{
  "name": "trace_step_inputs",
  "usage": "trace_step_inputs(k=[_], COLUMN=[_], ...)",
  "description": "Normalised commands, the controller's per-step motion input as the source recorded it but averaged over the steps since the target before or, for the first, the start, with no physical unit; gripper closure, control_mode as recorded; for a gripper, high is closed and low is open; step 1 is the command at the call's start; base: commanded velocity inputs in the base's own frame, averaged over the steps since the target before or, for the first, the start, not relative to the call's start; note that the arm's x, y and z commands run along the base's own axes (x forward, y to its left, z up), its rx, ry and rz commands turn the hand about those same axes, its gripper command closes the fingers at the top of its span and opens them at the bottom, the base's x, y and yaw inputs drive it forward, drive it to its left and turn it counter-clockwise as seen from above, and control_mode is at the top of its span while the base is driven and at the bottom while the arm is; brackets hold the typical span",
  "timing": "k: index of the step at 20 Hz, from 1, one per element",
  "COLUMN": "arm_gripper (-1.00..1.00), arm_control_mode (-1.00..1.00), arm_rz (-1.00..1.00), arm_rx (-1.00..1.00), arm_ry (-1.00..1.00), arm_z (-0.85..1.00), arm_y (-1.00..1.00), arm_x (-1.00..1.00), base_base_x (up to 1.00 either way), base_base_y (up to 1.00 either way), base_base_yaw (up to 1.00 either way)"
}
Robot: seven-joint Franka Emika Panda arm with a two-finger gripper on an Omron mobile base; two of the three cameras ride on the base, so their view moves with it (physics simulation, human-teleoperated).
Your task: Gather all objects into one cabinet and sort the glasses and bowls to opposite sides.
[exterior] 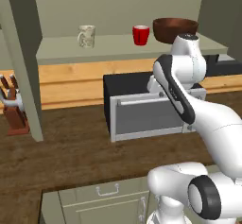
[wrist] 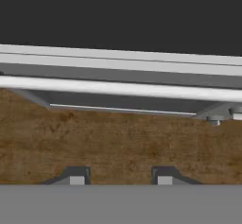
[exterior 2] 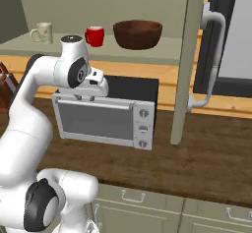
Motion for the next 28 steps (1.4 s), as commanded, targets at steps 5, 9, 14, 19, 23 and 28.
trace_step_inputs(k=[5, 9, 14, 19, 23, 28], arm_gripper=[-1.00, -1.00, -1.00, -1.00, -1.00, -1.00], arm_control_mode=[1.00, 1.00, 1.00, 1.00, 1.00, 1.00], arm_rz=[0.00, 0.00, 0.00, 0.00, 0.00, 0.00], arm_rx=[0.00, 0.00, 0.00, 0.00, 0.00, 0.00], arm_ry=[0.00, 0.00, 0.00, 0.00, 0.00, 0.00], arm_z=[0.00, 0.00, 0.00, 0.00, 0.00, 0.00], arm_y=[0.00, 0.00, 0.00, 0.00, 0.00, 0.00], arm_x=[-0.02, 0.00, 0.00, 0.00, 0.00, 0.00], base_base_x=[-0.72, -1.00, -1.00, -0.95, -0.16, 0.09], base_base_y=[-0.22, -0.70, -1.00, -1.00, -1.00, -1.00], base_base_yaw=[-0.07, -0.17, -0.10, -0.14, 0.00, 0.00])
